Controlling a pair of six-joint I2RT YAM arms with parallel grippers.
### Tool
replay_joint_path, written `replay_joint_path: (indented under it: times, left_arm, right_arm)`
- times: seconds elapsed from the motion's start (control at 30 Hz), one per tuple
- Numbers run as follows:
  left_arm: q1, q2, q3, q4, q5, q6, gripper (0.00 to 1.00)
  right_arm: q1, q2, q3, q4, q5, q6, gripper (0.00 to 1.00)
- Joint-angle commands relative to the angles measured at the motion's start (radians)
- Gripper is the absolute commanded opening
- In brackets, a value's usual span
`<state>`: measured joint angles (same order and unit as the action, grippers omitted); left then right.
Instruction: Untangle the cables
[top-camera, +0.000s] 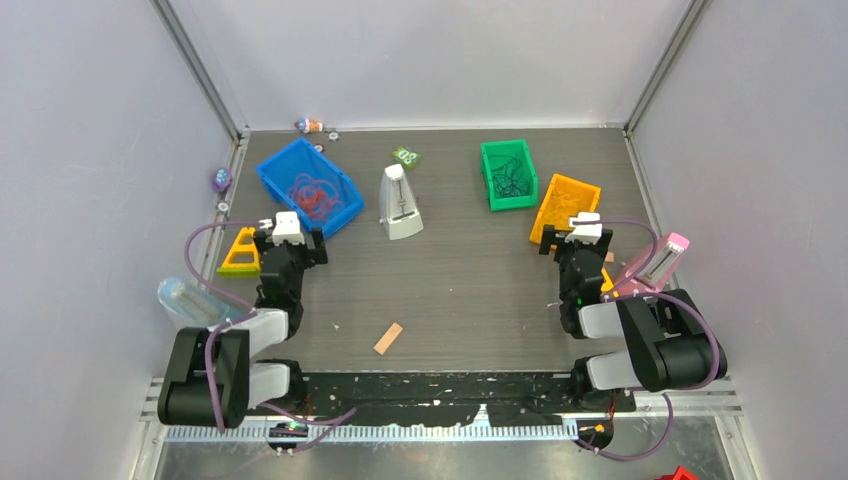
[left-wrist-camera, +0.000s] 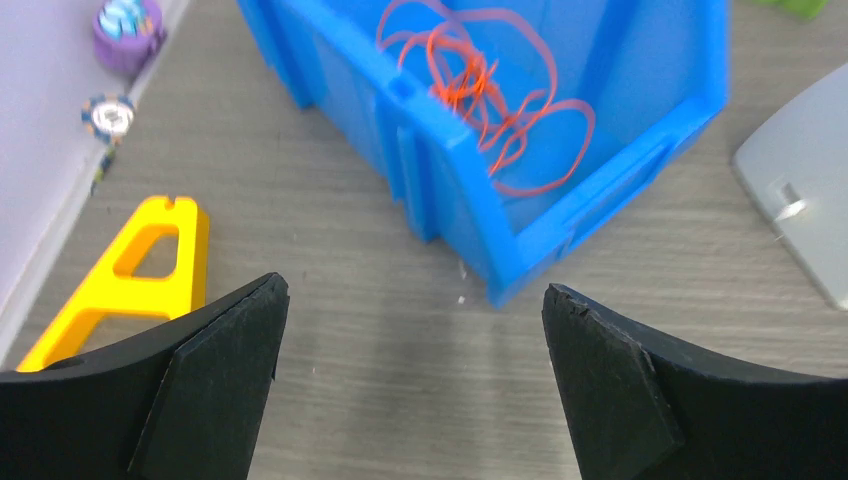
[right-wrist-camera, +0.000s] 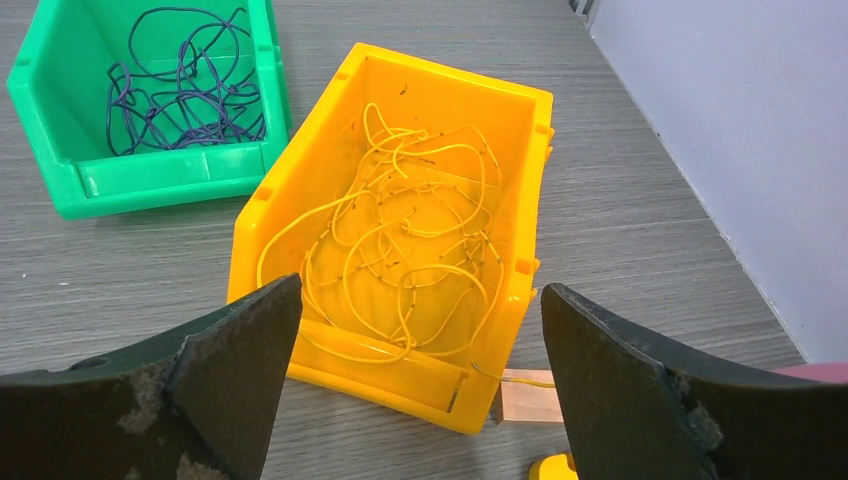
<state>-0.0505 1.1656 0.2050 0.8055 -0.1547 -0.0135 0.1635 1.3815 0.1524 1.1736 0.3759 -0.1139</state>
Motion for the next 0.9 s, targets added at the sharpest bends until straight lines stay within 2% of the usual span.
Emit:
replay_joint_path:
  times: [0.0,0.03,0.07,0.13,0.17,0.2,0.23,0.87]
  left_arm:
    - [0.016,0.065,0.009,0.145,-0.068,0.019,1.00]
    - [0.016,0.074,0.003,0.173,-0.068,0.020,1.00]
    - [0.016,0.084,-0.002,0.197,-0.048,0.019,1.00]
    - [0.016,0.090,0.006,0.185,0.070,0.069,0.92]
    - [0.017,0.081,0.003,0.176,0.091,0.072,0.93]
    - [0.016,0.080,-0.003,0.185,0.096,0.073,0.99]
    - [0.016,0.087,-0.004,0.197,0.097,0.077,0.99]
    - [0.016,0.090,0.011,0.171,0.084,0.069,0.99]
  right_arm:
    - [-0.004,-0.002,0.012,0.066,0.002,-0.002,0.92]
    - [-0.004,-0.002,0.013,0.065,0.002,-0.002,0.92]
    - [-0.004,-0.002,0.014,0.063,0.000,-0.002,0.98]
    - [-0.005,-0.002,0.015,0.062,-0.001,-0.001,0.96]
    - [-0.004,-0.002,0.014,0.062,-0.001,-0.001,0.95]
    - [-0.004,-0.001,0.014,0.061,-0.001,-0.001,0.95]
    - [-0.004,-0.002,0.015,0.062,0.000,-0.001,0.95]
    - [-0.004,-0.002,0.016,0.060,-0.001,-0.003,0.95]
